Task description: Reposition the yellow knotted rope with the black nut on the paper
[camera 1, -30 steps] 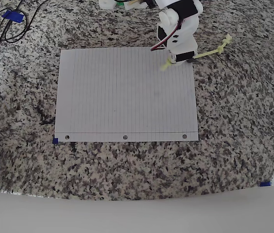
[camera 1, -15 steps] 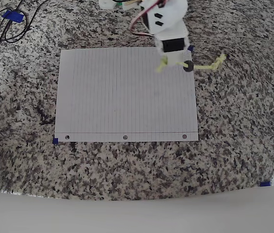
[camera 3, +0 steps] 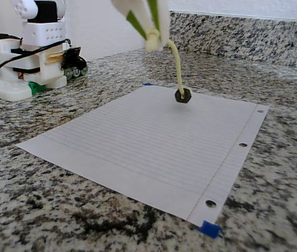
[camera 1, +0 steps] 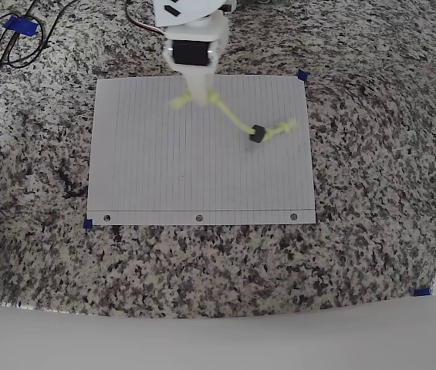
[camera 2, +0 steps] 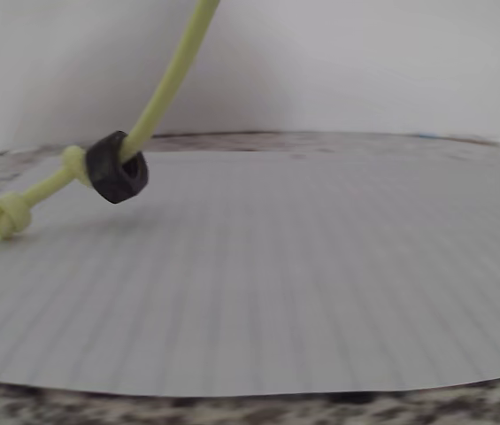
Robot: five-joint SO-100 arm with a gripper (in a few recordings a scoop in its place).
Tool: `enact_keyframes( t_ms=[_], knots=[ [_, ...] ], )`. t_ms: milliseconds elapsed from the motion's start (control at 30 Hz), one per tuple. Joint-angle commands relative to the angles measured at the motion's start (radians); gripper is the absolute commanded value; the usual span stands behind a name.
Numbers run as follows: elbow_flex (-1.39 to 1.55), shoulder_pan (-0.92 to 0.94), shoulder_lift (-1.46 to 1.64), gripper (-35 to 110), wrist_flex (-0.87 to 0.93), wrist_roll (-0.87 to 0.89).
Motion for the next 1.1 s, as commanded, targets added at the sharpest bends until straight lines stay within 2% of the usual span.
enact_keyframes(
  t_ms=[0,400,867,967,1067],
  knots=[
    [0.038,0.095,0.091,0,-0.064,-0.005],
    [0.209,0.371,0.279,0,-0.146,0.005],
    [0.348,0.721,0.410,0,-0.385,0.006],
    [0.382,0.765,0.407,0,-0.459,0.009],
    [0.411,0.765,0.416,0,-0.460,0.021]
  ],
)
